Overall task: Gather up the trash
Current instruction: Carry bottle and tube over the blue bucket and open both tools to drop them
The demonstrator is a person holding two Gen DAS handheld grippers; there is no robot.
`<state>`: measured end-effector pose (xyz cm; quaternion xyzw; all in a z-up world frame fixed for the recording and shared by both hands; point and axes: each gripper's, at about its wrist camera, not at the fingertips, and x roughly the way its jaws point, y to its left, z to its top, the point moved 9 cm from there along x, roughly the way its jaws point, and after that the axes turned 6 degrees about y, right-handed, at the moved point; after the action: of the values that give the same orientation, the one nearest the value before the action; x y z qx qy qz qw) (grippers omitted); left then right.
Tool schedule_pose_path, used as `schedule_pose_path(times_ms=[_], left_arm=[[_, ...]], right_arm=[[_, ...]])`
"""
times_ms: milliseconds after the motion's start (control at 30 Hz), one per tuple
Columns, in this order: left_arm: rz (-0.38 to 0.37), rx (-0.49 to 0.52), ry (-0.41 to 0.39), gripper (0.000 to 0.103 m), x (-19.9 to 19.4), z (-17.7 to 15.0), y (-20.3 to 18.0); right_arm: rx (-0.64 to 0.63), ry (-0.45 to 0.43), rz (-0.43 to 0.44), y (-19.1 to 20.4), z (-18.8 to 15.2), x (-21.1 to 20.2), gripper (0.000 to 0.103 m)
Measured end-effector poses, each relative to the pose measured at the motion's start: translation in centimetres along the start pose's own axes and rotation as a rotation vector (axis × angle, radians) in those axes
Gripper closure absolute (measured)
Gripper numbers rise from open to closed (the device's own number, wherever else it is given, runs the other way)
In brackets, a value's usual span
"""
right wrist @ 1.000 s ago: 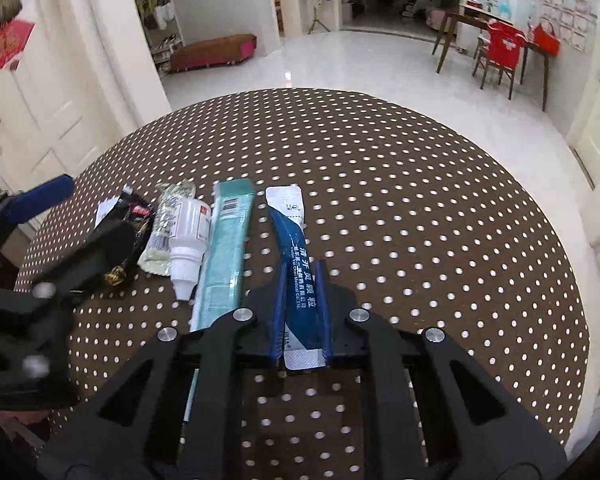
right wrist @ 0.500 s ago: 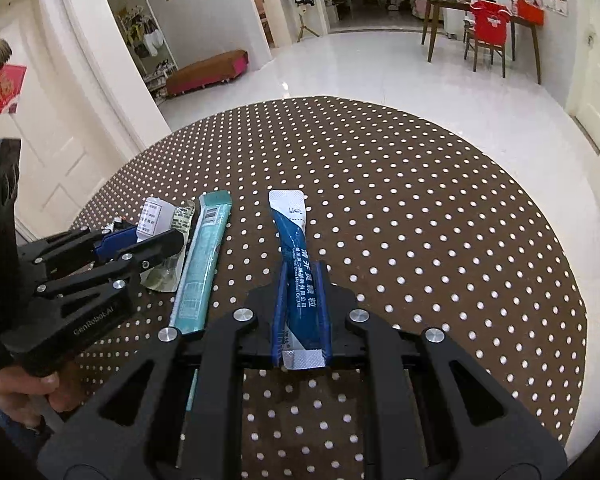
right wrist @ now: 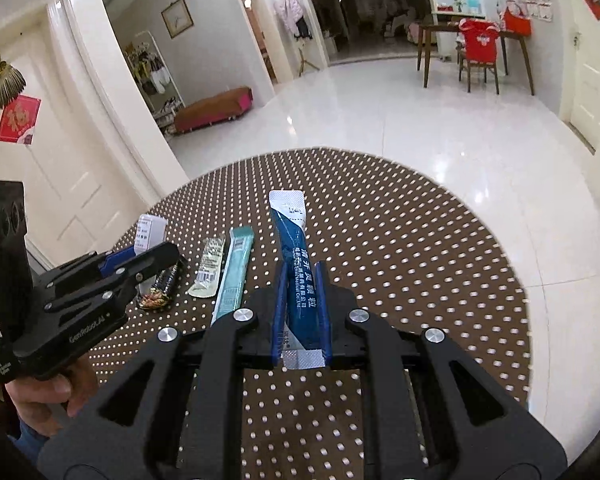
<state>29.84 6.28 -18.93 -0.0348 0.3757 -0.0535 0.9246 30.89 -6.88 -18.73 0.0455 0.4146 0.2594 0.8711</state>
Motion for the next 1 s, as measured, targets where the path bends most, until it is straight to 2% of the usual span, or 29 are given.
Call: schedule_pose_path(times_ms=[300,600,833,1000], left_arm=[[-0.078,0.039,-0.071,0.079,-3.8,0.4,-7.3],[-0.16,0.09,-0.095,0.079,-5.4,0.3,-16.8],[-0.224,0.164,-0.065,0.079,-4.9,-1.3,-24.0],[-0.273,0.215,-0.01,0.079,-2.5,-3.1,-29.2]], right_arm=[[0.013,-0.101,-0.009,-2.1,1.0,-6.2,0.089],[0.066,-0.195,-0.052,-6.6,-0.5,-13.5,0.089],[0.176,-0.246,-0.125,-13.7,-3.3,-18.7,0.089],[0.276,-0.238,-0.188,-19.3,-6.1,-20.2,0.089]])
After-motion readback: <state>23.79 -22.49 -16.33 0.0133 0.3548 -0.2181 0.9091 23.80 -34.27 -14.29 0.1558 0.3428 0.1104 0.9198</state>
